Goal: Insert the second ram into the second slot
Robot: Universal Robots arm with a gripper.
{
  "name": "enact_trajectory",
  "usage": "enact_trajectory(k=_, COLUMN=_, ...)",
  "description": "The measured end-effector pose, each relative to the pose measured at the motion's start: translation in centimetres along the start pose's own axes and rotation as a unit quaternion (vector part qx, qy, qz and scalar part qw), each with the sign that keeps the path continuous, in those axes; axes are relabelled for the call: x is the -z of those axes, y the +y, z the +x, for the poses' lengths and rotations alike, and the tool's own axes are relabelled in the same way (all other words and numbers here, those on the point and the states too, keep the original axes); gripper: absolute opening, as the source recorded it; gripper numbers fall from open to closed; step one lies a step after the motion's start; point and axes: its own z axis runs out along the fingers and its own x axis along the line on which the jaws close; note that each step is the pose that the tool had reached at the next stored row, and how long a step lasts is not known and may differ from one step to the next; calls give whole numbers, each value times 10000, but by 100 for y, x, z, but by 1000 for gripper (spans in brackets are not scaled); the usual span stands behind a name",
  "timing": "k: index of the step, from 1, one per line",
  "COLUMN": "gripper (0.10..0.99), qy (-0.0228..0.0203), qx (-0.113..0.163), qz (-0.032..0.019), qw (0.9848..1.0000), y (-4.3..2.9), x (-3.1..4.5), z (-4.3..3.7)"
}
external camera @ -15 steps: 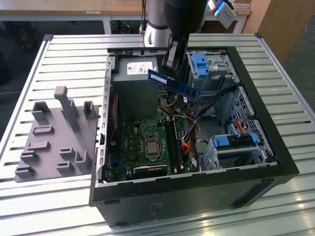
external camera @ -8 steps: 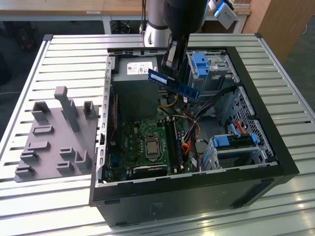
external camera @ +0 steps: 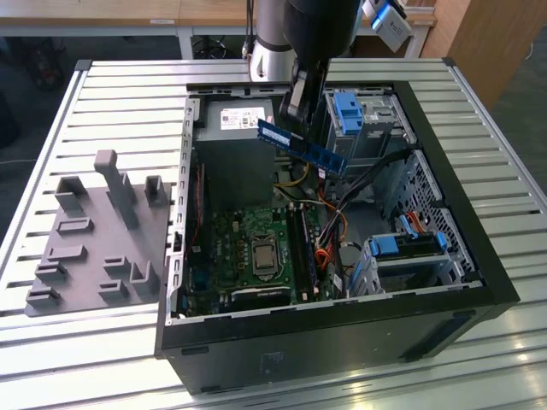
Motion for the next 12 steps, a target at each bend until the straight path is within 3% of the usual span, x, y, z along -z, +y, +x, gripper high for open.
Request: enact_trajectory(k=12, gripper=137, qy=-10, qx=-263, qz=3, qw=9997, y=0, x=-1, z=0)
